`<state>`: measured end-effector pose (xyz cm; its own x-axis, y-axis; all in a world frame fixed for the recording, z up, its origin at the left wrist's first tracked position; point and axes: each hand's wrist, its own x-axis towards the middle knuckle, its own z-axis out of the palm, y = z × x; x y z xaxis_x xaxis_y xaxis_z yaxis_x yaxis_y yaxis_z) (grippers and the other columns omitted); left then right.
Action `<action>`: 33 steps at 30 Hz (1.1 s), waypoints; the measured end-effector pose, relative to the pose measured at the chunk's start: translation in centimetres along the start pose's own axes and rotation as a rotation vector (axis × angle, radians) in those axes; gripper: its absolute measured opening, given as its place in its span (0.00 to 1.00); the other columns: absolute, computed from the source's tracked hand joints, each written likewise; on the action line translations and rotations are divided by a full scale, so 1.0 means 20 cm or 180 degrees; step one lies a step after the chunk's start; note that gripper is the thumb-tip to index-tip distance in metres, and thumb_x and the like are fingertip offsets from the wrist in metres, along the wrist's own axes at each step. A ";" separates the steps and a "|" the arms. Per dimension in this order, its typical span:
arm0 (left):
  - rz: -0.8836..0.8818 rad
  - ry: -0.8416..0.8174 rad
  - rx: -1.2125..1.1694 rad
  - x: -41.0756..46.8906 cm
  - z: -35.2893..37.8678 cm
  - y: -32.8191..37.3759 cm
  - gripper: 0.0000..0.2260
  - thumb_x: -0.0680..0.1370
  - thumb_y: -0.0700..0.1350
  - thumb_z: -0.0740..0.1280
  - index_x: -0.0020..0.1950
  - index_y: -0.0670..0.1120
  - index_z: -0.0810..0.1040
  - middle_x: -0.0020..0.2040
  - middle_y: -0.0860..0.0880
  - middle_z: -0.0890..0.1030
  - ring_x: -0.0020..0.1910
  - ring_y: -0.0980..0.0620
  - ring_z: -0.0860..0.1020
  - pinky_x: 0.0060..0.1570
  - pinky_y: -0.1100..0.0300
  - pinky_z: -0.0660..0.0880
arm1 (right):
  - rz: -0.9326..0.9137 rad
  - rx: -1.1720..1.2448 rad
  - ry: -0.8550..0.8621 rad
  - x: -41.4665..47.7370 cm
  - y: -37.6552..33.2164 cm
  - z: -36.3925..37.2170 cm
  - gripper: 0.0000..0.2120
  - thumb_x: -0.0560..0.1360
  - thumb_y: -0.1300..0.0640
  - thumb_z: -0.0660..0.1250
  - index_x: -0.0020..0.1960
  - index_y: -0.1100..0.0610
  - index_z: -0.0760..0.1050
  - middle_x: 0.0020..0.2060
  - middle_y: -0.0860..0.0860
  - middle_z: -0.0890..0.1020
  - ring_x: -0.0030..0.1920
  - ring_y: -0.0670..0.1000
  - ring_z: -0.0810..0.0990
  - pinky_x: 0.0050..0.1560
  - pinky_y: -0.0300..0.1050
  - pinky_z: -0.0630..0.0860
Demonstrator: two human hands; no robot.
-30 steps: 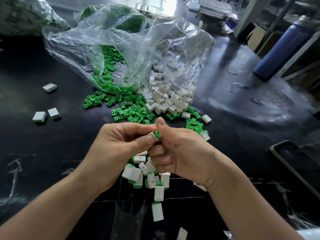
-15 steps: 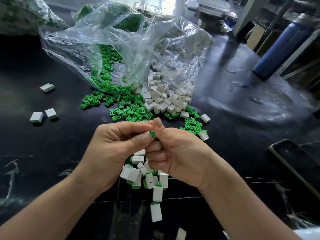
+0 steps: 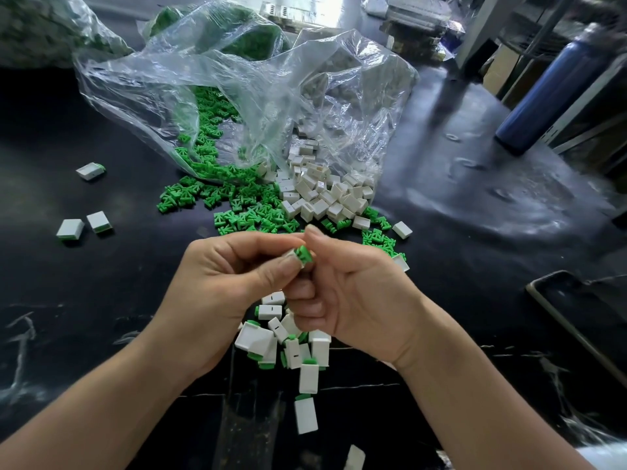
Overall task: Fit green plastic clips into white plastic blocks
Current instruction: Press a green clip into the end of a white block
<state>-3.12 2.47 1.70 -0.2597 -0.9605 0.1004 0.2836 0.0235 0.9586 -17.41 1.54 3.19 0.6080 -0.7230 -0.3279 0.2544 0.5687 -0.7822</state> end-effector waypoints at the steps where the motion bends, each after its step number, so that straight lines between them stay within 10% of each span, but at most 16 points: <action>1: -0.0056 0.0050 0.0002 0.00 0.00 0.00 0.12 0.59 0.34 0.75 0.39 0.47 0.85 0.34 0.46 0.83 0.30 0.52 0.80 0.33 0.63 0.77 | 0.0006 -0.0013 -0.0008 0.00 0.00 0.00 0.10 0.70 0.47 0.56 0.42 0.53 0.71 0.25 0.47 0.69 0.25 0.44 0.64 0.27 0.36 0.62; 18: -0.0574 -0.0019 0.0090 0.02 -0.03 0.02 0.10 0.61 0.35 0.71 0.39 0.45 0.86 0.41 0.38 0.84 0.37 0.45 0.83 0.37 0.61 0.79 | -0.0184 -0.1161 0.0248 -0.02 0.01 -0.03 0.22 0.77 0.53 0.57 0.57 0.72 0.70 0.29 0.48 0.69 0.28 0.43 0.67 0.30 0.32 0.66; 33: -0.0337 0.0195 0.0292 0.00 0.01 0.00 0.10 0.66 0.39 0.65 0.37 0.48 0.86 0.34 0.37 0.82 0.30 0.41 0.82 0.32 0.59 0.80 | -0.0482 -0.1772 0.0820 0.02 0.07 0.00 0.16 0.81 0.56 0.54 0.62 0.60 0.74 0.29 0.47 0.67 0.30 0.44 0.64 0.30 0.35 0.64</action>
<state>-3.25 2.50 1.81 -0.2260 -0.9740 -0.0163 0.1715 -0.0562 0.9836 -16.85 2.08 2.05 0.3778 -0.8902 -0.2547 -0.1482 0.2134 -0.9656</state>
